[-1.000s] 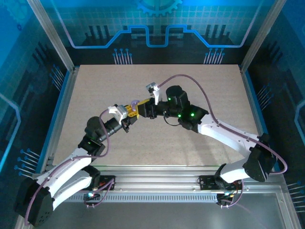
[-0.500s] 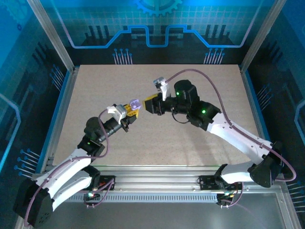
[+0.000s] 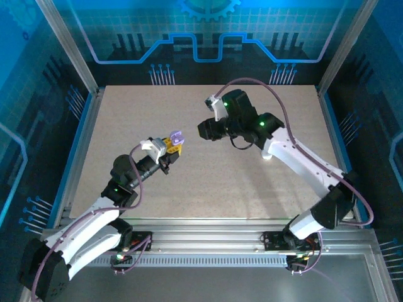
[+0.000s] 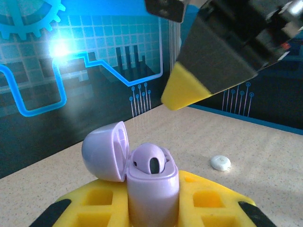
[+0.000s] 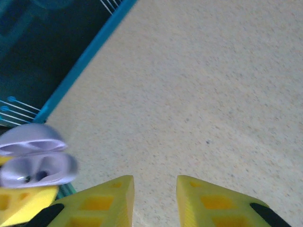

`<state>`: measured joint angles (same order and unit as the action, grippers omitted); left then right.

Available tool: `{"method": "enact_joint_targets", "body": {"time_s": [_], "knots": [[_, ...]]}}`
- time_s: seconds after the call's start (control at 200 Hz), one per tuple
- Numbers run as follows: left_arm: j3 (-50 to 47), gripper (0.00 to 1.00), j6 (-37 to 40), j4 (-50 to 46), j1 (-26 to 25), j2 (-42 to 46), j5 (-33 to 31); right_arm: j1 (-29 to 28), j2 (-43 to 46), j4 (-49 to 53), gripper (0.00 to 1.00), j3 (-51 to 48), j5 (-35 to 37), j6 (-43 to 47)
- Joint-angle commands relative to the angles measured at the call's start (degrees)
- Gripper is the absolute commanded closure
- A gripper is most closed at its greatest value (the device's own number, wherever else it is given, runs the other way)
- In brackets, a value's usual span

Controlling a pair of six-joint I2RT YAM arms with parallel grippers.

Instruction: Insert the wireless bluetooth earbuds into the charging case

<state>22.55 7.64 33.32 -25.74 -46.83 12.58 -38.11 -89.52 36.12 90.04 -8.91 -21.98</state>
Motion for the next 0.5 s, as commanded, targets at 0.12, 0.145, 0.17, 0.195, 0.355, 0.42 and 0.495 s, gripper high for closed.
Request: {"method": "enact_joint_targets", "body": {"time_s": [0.12,0.145,0.17,0.195,0.355,0.42,0.495], "knots": [[0.2,0.82,1.1,-1.4,-0.4,1.4,-1.7,1.4,-9.0,14.2,0.71,10.5,5.0,2.4],[0.2,0.82,1.2,-1.6,-0.4,1.6,-1.8,1.5,-10.0,14.9,0.71,11.4,5.4,2.5],[0.1,0.82,1.2,-1.7,-0.4,1.6,-1.8,1.5,-10.9,15.6,0.71,12.2,5.8,2.7],[0.2,0.82,1.3,-1.9,-0.4,1.6,-1.9,1.6,-11.8,16.2,0.71,13.0,6.2,2.7],[0.2,0.82,1.7,-2.5,-0.3,1.9,-2.2,2.8,-17.8,20.2,0.71,17.8,7.5,2.8],[0.2,0.82,1.8,-2.8,-0.4,2.0,-2.3,3.4,-20.0,21.4,0.71,19.4,8.1,2.5],[0.0,0.82,2.1,-3.0,-0.4,1.9,-2.4,4.1,-22.5,22.7,0.71,21.0,9.1,2.5]]}}
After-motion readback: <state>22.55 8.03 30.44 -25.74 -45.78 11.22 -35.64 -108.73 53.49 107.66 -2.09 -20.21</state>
